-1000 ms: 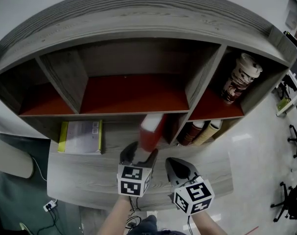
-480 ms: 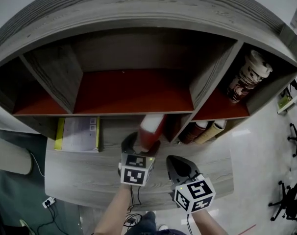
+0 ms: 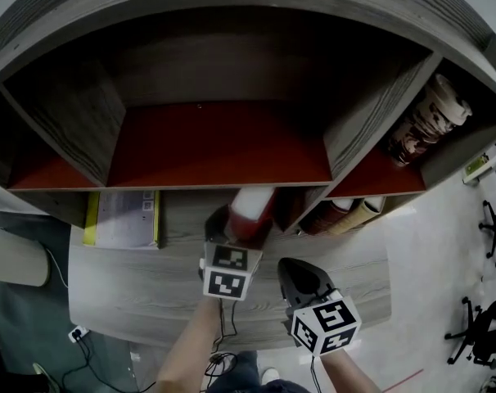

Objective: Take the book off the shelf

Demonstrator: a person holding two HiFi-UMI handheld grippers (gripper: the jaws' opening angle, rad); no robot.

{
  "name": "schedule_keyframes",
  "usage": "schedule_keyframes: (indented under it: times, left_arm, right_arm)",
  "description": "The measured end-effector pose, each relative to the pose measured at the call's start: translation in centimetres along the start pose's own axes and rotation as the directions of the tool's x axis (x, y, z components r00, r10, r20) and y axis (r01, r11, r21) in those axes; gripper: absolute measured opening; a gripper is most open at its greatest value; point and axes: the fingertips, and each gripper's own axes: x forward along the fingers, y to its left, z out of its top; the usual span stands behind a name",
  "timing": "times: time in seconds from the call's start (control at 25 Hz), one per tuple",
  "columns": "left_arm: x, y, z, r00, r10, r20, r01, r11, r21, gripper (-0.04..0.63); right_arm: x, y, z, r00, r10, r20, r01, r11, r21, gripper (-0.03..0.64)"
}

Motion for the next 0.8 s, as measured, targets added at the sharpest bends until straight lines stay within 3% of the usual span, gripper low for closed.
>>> schedule_keyframes:
  times: [0.2,0.4,0.56,0.8]
  left_arm:
    - [1.0,-0.5,0.5,0.999,-0.011,0.045,0.010,1.000,0.016,0.333]
    - [1.3,-0.3,1.1,0.994,0.034,0.102,-0.040,0.998,0.057,0.331]
    - [1.3,-0.3,1.2,0.992,0.050,0.112,-0.059,0.995,0.078,0.241]
    - [1.2,-0.3,0.4,0.994,0.059,0.093,-0.065,0.996,0.066,0.225]
  right_arm:
    - [0.3,-0.3,-0.6,1.000,-0.003,-0.017,0.003,1.000,0.008,0.008]
    - [0.6,-0.5,-1.2,1.000,0.003,-0.029,-0.002,1.000,0.014,0.008]
    - [0.6,-0.3,-1.8,0.999,0.010,-0.040,-0.009,1.000,0.017,0.008]
    - [0.2,-0.2,-2.1,0.999,0.007,-0.044,-0.007,1.000,0.016,0.008]
